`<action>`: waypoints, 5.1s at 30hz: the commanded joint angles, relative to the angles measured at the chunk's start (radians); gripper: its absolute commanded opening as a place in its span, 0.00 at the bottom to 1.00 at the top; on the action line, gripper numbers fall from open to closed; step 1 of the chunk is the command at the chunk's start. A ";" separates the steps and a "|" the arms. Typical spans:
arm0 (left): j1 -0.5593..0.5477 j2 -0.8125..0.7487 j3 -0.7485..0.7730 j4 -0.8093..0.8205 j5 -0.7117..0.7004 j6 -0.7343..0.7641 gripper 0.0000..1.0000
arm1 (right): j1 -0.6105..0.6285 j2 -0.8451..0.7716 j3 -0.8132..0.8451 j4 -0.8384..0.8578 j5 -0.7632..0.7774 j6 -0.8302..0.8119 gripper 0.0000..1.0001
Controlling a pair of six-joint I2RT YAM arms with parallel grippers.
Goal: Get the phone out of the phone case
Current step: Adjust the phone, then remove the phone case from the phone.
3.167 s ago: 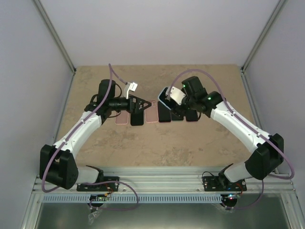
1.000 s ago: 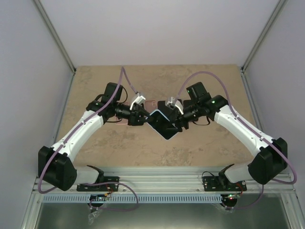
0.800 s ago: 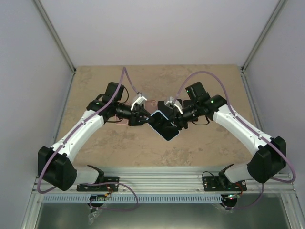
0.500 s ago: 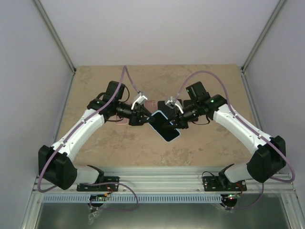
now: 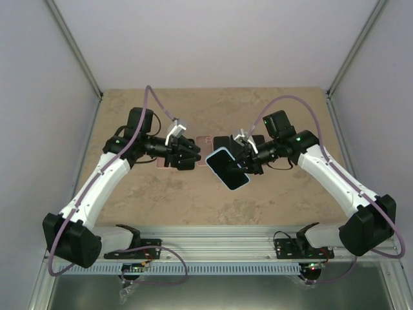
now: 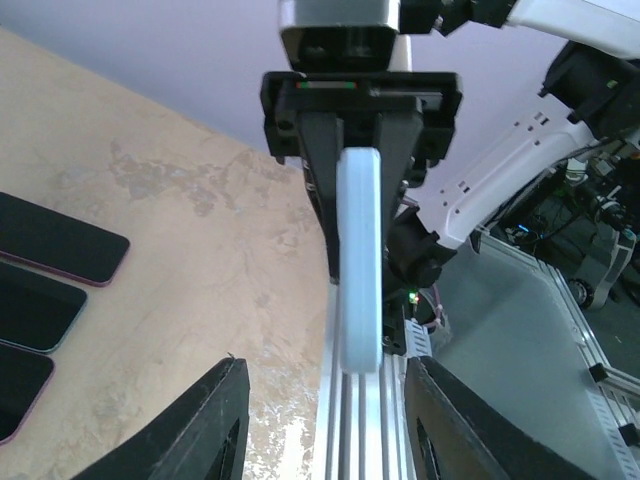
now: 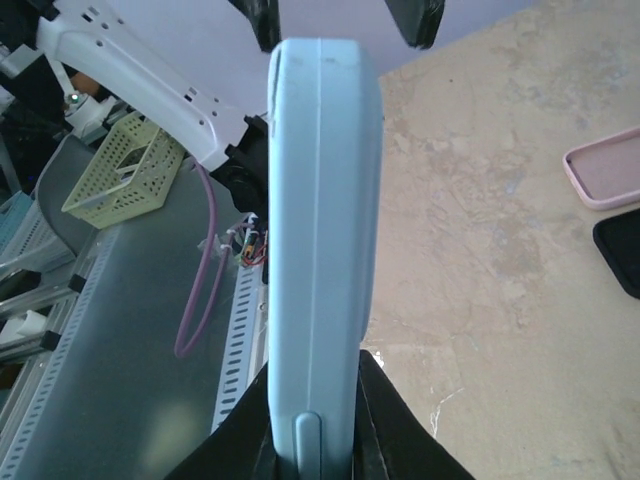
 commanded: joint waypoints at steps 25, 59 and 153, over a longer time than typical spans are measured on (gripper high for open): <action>-0.068 -0.041 -0.067 0.086 0.004 -0.031 0.37 | -0.007 0.005 0.008 0.014 -0.136 -0.014 0.00; -0.068 -0.057 -0.077 0.084 0.123 -0.001 0.33 | -0.021 -0.036 -0.018 0.043 -0.091 0.001 0.01; -0.074 0.009 -0.086 0.486 -0.110 -0.430 0.18 | -0.094 -0.132 -0.050 0.193 -0.282 0.140 0.01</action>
